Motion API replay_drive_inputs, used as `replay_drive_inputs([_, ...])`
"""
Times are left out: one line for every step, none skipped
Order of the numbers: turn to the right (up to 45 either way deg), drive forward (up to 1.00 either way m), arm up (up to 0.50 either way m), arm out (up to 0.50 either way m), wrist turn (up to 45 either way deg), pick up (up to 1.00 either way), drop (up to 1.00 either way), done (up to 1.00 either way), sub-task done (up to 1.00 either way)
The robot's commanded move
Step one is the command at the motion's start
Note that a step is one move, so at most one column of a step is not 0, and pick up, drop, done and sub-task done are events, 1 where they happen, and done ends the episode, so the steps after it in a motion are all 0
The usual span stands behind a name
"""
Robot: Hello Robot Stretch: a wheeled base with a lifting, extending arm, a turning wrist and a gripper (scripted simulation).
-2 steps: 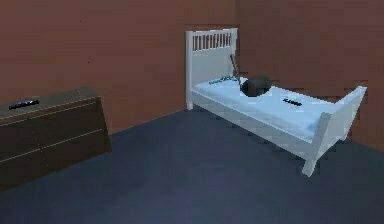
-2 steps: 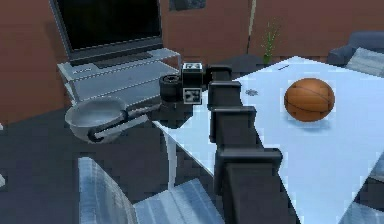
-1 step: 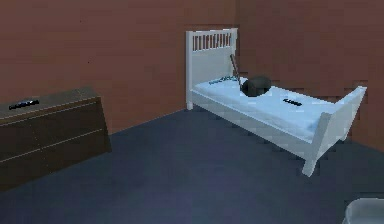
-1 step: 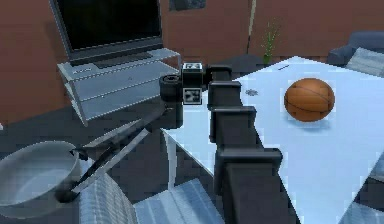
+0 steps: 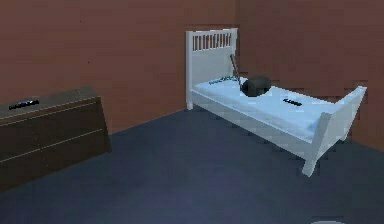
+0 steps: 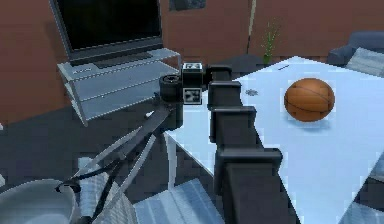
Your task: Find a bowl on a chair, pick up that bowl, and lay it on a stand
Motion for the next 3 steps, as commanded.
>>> replay_drive_inputs([0.0, 0.0, 0.0, -0.22, 0.0, 0.0, 0.0, 0.0, 0.0])
replay_drive_inputs([-45.0, 0.0, 0.0, 0.0, 0.0, 0.0, 0.0, 0.0, 0.0])
replay_drive_inputs([-45.0, 0.0, 0.0, 0.0, 0.0, 0.0, 0.0, 0.0, 0.0])
